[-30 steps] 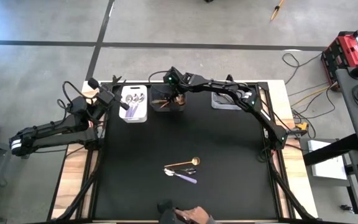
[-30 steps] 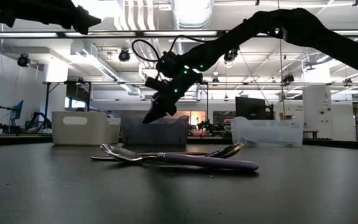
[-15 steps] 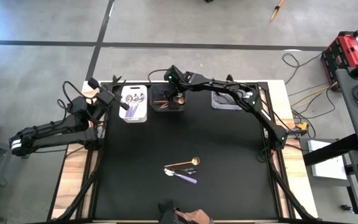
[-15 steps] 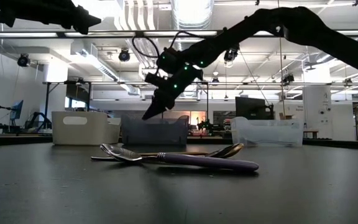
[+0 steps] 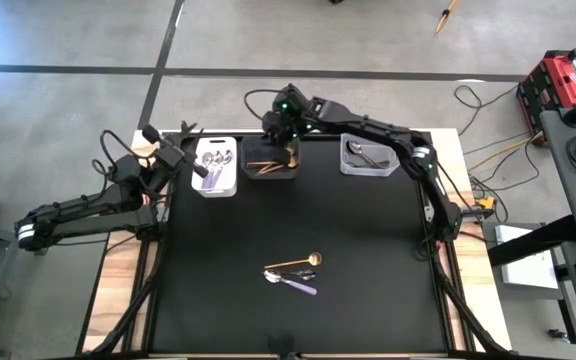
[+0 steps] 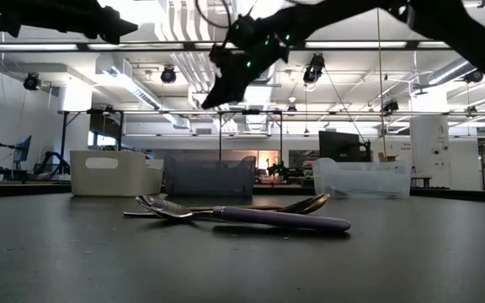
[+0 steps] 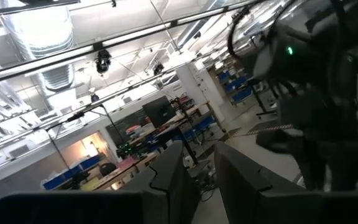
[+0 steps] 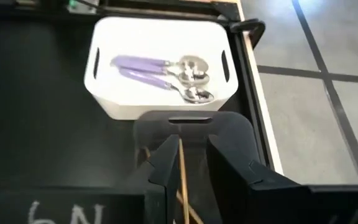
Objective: Sort silverware by color (type)
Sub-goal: Put the purple spoon into the white bin
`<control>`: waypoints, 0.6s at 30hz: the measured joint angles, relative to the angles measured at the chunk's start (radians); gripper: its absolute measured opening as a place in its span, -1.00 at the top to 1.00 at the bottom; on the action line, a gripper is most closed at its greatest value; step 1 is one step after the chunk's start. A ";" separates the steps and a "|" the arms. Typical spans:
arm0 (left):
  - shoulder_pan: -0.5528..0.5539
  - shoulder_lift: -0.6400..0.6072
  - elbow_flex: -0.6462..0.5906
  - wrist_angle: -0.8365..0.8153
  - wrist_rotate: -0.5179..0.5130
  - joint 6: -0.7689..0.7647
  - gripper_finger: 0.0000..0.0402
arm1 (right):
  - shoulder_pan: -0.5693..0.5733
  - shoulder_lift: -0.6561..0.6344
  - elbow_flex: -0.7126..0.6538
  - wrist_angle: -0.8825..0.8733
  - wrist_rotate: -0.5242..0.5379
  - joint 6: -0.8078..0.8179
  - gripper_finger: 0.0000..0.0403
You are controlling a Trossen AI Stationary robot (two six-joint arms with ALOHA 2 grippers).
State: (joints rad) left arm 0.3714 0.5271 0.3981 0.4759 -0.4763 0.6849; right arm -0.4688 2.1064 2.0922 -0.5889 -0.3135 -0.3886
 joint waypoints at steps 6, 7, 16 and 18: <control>0.000 0.038 0.001 0.004 0.142 -0.053 0.63 | 0.030 -0.102 -0.002 -0.086 -0.001 0.010 0.69; 0.000 0.049 0.004 0.002 0.173 -0.071 0.63 | 0.037 -0.120 -0.006 -0.093 -0.001 0.007 0.70; 0.000 0.199 0.075 -0.005 0.350 -0.305 0.63 | 0.121 -0.282 -0.115 -0.077 -0.009 -0.019 0.71; -0.002 0.234 0.092 -0.003 0.383 -0.327 0.63 | 0.138 -0.312 -0.155 -0.060 -0.010 -0.024 0.71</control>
State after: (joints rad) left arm 0.3695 0.7607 0.4899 0.4732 -0.0932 0.3581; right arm -0.3308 1.7946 1.9374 -0.6485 -0.3231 -0.4127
